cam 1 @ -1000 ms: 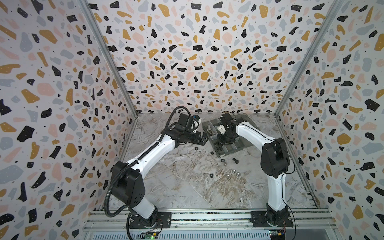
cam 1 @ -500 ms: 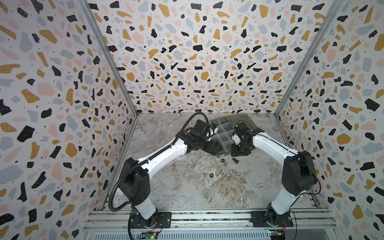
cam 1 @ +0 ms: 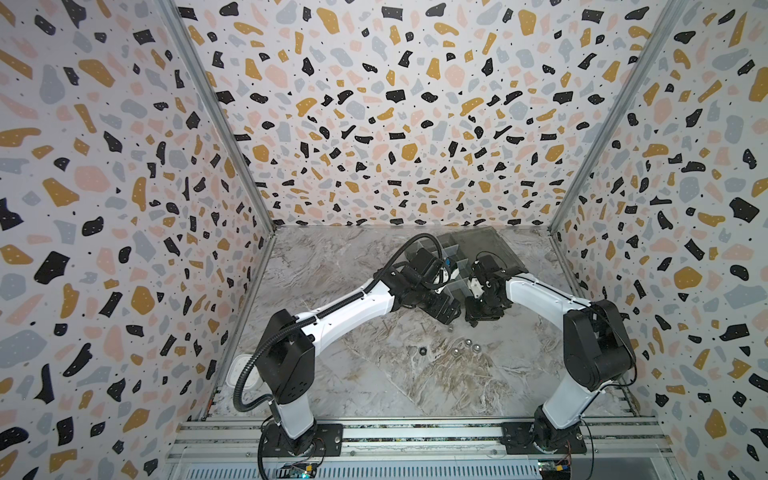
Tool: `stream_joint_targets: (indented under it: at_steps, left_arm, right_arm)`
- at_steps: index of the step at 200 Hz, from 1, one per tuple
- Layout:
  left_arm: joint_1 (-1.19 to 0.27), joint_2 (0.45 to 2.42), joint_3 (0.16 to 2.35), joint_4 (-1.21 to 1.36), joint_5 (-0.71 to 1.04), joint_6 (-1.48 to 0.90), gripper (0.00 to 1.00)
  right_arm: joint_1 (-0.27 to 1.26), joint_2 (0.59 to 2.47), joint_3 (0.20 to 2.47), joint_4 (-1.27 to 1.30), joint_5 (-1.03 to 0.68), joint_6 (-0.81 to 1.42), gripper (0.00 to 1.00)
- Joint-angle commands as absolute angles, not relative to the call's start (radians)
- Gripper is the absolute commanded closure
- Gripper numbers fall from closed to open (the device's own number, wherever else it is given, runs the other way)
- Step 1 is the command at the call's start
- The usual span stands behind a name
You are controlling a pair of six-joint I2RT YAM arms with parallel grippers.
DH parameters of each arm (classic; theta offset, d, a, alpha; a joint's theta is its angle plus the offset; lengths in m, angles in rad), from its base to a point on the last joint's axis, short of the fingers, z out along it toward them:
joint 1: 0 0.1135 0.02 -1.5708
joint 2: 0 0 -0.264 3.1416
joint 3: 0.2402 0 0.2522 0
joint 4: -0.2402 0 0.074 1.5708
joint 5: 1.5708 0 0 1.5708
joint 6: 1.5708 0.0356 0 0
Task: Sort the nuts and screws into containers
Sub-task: 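Grasp the remaining black hex bolt beside the organizer with the right gripper, then lift the black bolt with the right gripper into the organizer compartment and release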
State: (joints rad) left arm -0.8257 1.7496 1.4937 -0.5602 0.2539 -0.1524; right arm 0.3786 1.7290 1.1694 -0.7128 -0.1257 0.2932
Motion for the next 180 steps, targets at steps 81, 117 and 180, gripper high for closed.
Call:
stream_joint_targets:
  at_steps: [81,117,180]
  left_arm:
    - [-0.825,1.738,1.506,-0.627,0.217,-0.07,0.0]
    - [-0.823,1.743,1.51,-0.627,0.215,-0.068,0.0]
    - [-0.768,1.715,1.475,-0.623,0.19,-0.086,0.0]
  right_arm:
    - [0.354,1.809,1.169,-0.661,-0.134,0.257,0.51]
    - [0.354,1.827,1.178,-0.665,-0.146,0.26,0.67]
    - [0.375,1.736,1.221,-0.786,-0.173,0.277,0.83]
